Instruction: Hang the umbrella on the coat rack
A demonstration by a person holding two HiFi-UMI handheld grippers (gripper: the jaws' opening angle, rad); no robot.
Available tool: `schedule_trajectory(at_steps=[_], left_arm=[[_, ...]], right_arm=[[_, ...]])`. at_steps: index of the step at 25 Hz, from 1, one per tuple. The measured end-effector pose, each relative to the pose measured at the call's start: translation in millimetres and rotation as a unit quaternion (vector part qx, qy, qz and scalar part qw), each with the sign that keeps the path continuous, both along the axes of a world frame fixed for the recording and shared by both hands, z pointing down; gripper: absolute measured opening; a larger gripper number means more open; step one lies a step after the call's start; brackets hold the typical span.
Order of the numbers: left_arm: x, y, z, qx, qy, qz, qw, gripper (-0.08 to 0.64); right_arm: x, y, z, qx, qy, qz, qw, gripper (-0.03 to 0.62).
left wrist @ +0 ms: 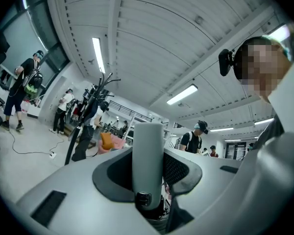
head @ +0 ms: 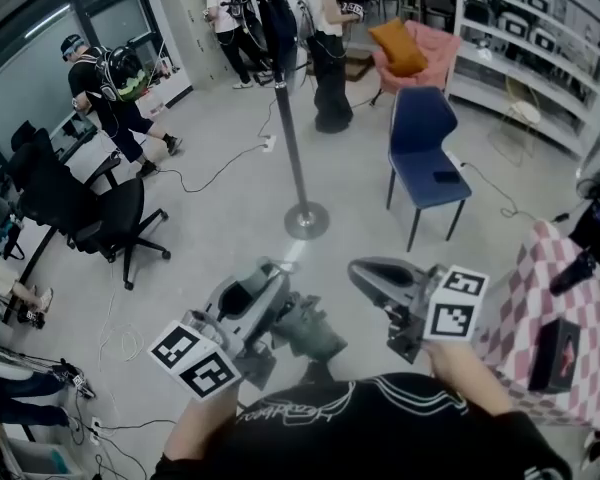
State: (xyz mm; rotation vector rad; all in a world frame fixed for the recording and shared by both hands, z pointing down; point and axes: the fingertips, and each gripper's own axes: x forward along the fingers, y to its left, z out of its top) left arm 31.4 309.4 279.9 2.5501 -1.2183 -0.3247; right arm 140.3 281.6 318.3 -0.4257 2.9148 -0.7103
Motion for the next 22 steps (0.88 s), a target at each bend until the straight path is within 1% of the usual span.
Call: schedule_trajectory(at_steps=[6,10,14,19,22], left_arm=[[-22.5,-69.1,-2.7,-0.002,0.012,0.020,0.9997,0.133],[-48.2,-116.0,-1.0,-0.003,0.015,0.020,0.9997,0.134],[-75.8,-158.9,4.4,-0.004,0.010,0.022,0.9997,0.135],[-105.2,-203.1,12.7,-0.006,0.007,0.022,0.9997,0.135],[-118.1,-222.3,14.3,0.000,0.006,0.027,0.9996,0.137]], right_arm=[[-20.3,-65.2,-0.3,-0.011,0.011,0.024,1.000,0.012],[-41.8,-109.3,0.1,-0.016,0.018,0.030,0.999,0.012],[-67.1,-153.7,3.0,-0.019,0.022,0.034,0.999,0.012],[-95.1,-200.6,8.7,-0.022,0.024,0.038,0.999,0.012],[-109.8,-220.3,10.2,-0.020,0.024,0.037,0.999,0.012]])
